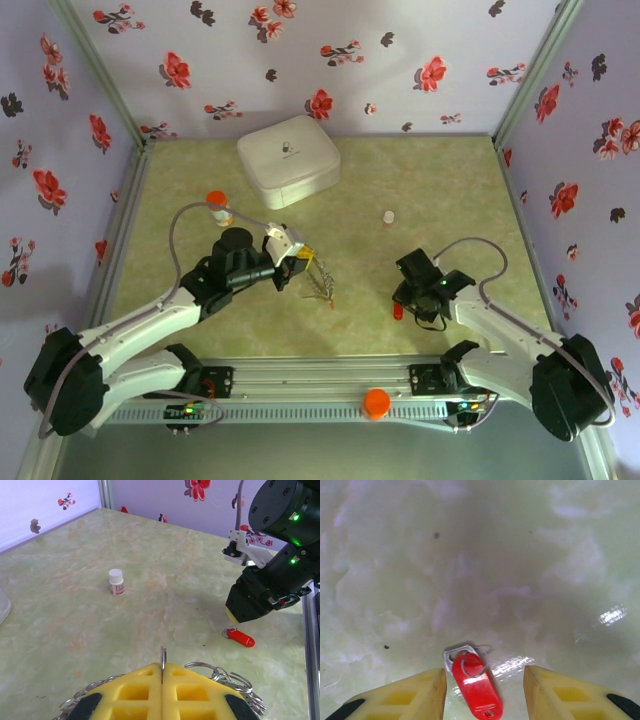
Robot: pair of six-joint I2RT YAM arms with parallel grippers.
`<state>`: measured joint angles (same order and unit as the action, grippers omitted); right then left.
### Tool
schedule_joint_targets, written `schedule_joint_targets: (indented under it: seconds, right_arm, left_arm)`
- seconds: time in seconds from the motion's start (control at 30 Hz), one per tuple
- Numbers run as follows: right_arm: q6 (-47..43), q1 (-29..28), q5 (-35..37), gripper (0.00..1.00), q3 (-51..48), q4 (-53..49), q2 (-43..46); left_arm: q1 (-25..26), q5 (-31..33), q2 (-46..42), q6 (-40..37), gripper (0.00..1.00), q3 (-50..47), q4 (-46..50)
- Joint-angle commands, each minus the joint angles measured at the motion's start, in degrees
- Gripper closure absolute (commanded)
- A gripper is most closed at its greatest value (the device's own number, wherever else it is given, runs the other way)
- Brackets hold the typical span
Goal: Put the keys on the keyring
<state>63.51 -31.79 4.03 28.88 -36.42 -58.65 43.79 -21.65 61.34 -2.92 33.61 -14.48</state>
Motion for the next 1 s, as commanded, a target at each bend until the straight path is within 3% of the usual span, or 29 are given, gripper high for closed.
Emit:
schedule_joint_targets:
  seconds: [0.0,0.4,0.8,0.97]
  right_arm:
    - [5.25,1.75,-4.04,0.56,-1.62,4.16,1.27]
    - [7.44,3.35,-5.53,0.59,-4.26,4.87,1.39]
    - [6.39,3.58,-6.87,0.73,-4.37,8.64,0.02]
    - [6.63,3.67,-6.14,0.74,-4.69,8.95,-0.25]
  left_arm:
    - [0.42,-1.37,0.51,0.76,1.00,1.61,-2.27]
    - [0.51,-1.71,1.04,0.99,1.00,2.01,-2.60]
    - [0.53,-1.76,1.06,1.07,1.00,1.55,-2.75]
    - [0.59,-1.77,1.06,0.90,1.00,1.55,-2.72]
